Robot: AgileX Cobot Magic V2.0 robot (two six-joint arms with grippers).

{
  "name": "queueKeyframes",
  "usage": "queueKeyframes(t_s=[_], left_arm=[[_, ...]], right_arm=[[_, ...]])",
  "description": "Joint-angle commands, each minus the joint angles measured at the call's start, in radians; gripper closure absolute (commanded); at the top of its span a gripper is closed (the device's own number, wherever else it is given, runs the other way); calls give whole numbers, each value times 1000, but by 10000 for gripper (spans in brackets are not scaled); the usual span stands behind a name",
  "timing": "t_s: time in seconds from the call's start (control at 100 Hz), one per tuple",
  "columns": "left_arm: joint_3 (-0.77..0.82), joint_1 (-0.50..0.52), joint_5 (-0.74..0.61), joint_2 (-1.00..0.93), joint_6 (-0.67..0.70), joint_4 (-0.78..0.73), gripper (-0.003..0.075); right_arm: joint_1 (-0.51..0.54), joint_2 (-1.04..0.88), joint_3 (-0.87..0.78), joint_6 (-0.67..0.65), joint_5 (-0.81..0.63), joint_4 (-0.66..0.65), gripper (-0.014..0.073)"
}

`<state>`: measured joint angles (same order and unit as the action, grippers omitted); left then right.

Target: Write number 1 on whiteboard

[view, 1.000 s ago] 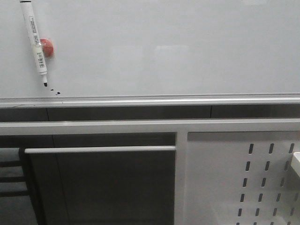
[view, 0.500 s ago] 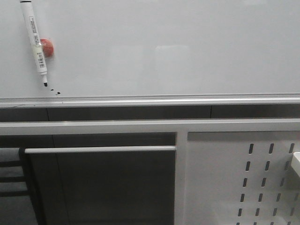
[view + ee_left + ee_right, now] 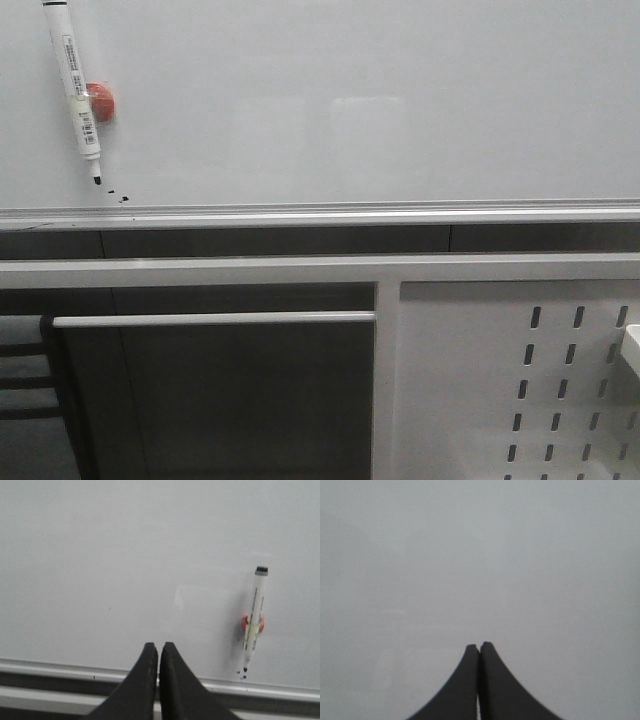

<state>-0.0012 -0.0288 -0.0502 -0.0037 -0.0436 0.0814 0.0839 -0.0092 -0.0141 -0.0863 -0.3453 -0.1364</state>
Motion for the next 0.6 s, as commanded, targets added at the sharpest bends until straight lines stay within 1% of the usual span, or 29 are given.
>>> queueKeyframes(t_s=[0.0,0.07,0.17,0.24,0.34,0.39,0.44,0.48,0.59], left_arm=[[24,-9,-144,-30,3,10,741],[24,-9,-155,-30,15,25,741],[24,-9,-185,-30,44,135,741],[24,-9,-212,-30,44,142,741],[24,-9,-205,-30,44,145,742],[24,-9,-200,-30,55,170,741],[22,-9,-204,-30,129,237,742],[17,-9,-207,-30,150,273,742],[1,-9,-155,-30,150,259,742]], right_arm=[[-2,-20,-9,7,-85,4,662],[-2,-20,-9,7,-83,6,662],[-2,-20,-9,7,-78,6,662],[-2,-20,-9,7,-78,6,662],[-2,-20,-9,5,-67,6,662],[-2,-20,-9,-52,-43,8,662],[-2,-20,-7,-140,-20,8,662],[-2,-20,-7,-179,-10,8,662],[-2,-20,17,-236,57,8,662]])
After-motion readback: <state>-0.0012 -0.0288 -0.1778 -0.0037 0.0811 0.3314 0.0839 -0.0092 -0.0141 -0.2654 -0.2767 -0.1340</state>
